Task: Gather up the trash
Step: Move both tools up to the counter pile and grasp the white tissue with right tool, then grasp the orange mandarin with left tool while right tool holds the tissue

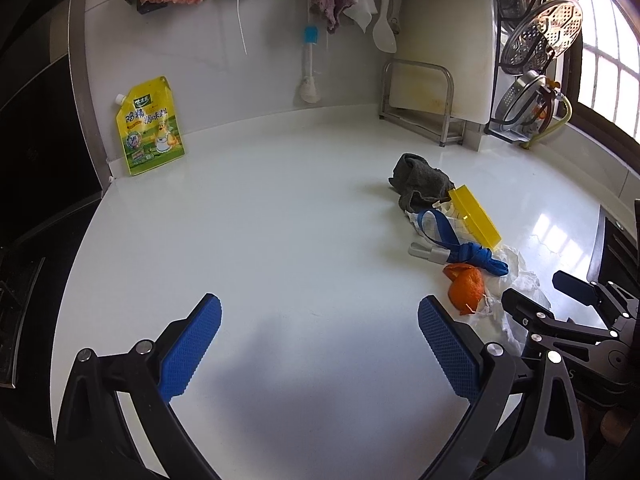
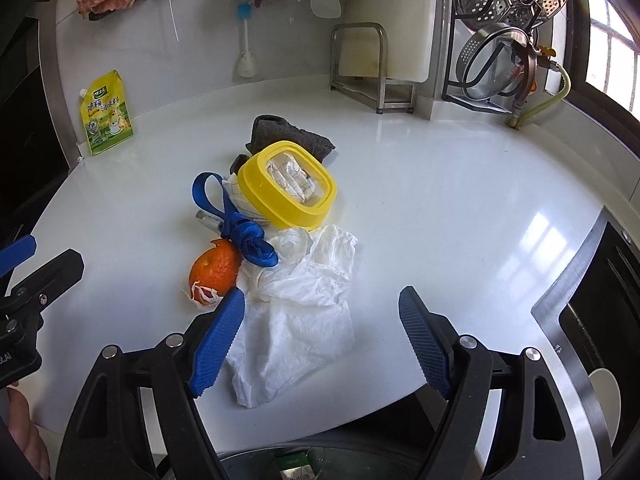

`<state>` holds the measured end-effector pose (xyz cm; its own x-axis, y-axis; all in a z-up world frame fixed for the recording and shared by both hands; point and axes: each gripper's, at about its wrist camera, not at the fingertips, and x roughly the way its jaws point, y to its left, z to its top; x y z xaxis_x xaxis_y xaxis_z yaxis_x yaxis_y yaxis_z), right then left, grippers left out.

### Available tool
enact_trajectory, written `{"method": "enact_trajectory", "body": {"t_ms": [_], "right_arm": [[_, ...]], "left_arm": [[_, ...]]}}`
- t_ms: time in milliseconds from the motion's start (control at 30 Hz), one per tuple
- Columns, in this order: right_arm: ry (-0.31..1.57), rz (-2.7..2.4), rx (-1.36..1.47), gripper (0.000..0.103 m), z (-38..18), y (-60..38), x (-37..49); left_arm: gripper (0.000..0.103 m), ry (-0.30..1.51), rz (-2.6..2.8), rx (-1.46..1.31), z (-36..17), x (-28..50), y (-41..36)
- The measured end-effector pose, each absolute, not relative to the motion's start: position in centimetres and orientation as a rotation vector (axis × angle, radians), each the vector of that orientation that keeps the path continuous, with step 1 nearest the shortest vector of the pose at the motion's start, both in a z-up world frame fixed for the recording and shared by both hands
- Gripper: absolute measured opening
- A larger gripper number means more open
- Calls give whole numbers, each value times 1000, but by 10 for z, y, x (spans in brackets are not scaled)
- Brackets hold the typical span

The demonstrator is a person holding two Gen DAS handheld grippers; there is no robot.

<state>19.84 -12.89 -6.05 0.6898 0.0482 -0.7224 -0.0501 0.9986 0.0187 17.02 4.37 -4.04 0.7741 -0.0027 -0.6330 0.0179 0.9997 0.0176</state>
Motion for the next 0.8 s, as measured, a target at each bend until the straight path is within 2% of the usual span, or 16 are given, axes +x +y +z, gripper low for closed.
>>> {"method": "enact_trajectory", "body": {"t_ms": [200, 433, 533, 800], "right_arm": [[822, 63, -17, 75, -66, -126, 206], [823, 104, 21, 29, -66, -133, 203], [827, 120, 67, 19, -65, -144, 200], [787, 83, 141, 16, -54, -179, 179]], "left_arm": [[97, 704, -19, -9, -43, 175, 44], [97, 710, -34, -10, -43, 177, 32], [97, 715, -51, -9, -43, 177, 23], [97, 755, -102, -14, -51, 186, -5]]}}
